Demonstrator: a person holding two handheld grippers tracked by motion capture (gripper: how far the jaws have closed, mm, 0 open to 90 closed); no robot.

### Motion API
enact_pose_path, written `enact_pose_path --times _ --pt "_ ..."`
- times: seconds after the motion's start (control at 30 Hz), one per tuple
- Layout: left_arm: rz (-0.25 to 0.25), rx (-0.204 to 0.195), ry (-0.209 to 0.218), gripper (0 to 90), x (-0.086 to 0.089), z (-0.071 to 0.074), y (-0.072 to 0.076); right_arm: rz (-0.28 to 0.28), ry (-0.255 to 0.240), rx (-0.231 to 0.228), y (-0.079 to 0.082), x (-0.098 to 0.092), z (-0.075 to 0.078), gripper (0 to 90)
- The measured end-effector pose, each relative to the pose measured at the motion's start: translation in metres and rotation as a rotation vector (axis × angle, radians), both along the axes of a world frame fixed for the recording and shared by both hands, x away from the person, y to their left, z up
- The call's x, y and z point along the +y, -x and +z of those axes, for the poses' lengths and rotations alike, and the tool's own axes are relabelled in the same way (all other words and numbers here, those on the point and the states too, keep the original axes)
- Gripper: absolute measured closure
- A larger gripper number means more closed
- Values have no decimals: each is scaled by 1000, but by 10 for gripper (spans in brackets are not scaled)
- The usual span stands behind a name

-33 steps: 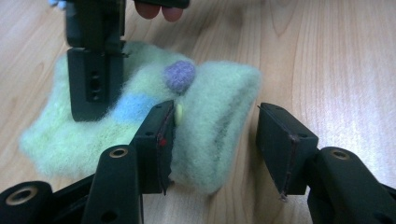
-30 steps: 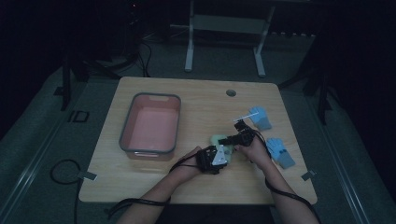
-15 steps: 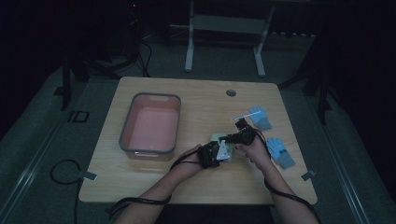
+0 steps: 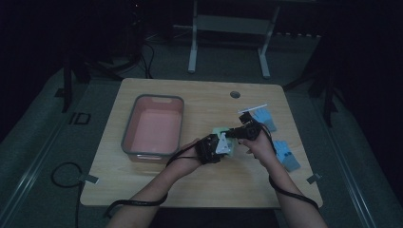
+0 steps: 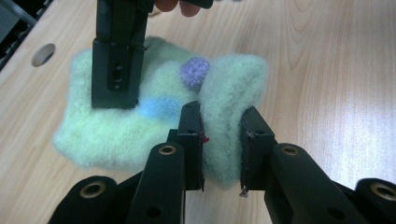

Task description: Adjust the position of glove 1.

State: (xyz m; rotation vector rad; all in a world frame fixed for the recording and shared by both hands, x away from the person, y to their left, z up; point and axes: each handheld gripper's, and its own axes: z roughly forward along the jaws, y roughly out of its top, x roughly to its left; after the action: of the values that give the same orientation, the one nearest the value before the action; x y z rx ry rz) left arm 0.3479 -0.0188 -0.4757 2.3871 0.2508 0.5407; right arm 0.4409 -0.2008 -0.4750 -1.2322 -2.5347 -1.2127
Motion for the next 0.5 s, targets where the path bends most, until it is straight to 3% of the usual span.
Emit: enact_pose_path --times 0.5 --pt "26 -8 -21 744 36 32 -1 62 11 -44 -6 40 36 699"
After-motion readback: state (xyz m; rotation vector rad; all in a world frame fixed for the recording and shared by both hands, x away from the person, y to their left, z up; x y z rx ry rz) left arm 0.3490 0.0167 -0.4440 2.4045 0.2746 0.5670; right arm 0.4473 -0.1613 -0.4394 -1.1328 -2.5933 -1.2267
